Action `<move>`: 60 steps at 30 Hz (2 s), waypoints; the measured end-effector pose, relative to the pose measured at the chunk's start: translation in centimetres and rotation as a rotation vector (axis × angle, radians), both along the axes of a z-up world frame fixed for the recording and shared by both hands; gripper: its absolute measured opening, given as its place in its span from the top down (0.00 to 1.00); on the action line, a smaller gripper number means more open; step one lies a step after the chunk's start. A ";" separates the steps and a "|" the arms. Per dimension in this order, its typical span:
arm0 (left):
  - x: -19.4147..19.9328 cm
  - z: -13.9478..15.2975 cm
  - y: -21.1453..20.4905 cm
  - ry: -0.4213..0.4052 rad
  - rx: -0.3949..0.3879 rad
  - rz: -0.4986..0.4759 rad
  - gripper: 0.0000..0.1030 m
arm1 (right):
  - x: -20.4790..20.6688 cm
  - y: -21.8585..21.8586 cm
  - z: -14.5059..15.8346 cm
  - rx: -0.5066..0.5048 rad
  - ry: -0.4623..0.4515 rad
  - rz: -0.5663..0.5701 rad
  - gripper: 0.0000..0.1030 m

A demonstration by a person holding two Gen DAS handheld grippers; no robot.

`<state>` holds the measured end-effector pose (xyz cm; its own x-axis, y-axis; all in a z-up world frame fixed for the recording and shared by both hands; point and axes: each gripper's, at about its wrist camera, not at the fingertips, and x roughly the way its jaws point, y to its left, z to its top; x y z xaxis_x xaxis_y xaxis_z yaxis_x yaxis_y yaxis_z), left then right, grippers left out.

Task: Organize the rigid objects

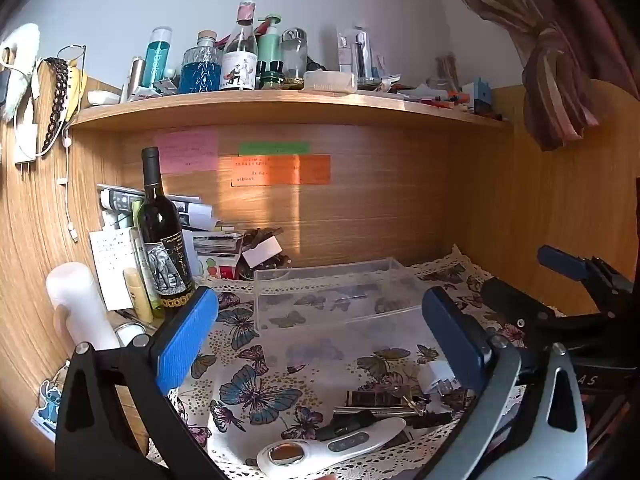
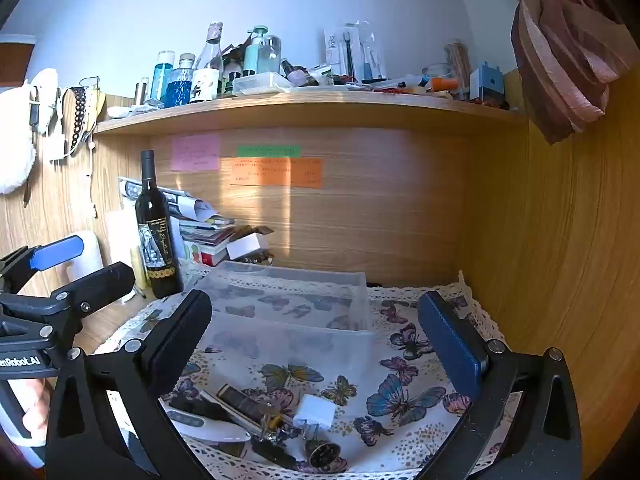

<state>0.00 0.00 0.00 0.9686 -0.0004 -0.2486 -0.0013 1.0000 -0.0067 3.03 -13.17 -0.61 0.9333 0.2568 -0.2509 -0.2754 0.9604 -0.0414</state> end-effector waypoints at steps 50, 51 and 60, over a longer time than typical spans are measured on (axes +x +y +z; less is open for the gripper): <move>0.0 0.2 -0.1 -0.013 -0.014 -0.013 0.00 | 0.0 -0.1 0.3 0.008 -0.013 -0.002 0.00; -0.1 0.2 -0.1 -0.014 -0.013 -0.014 0.00 | 0.1 -0.2 0.3 0.008 -0.015 -0.002 0.00; -0.3 0.2 -0.1 -0.018 -0.018 -0.012 0.00 | -0.2 -0.2 0.4 0.010 -0.019 0.000 0.00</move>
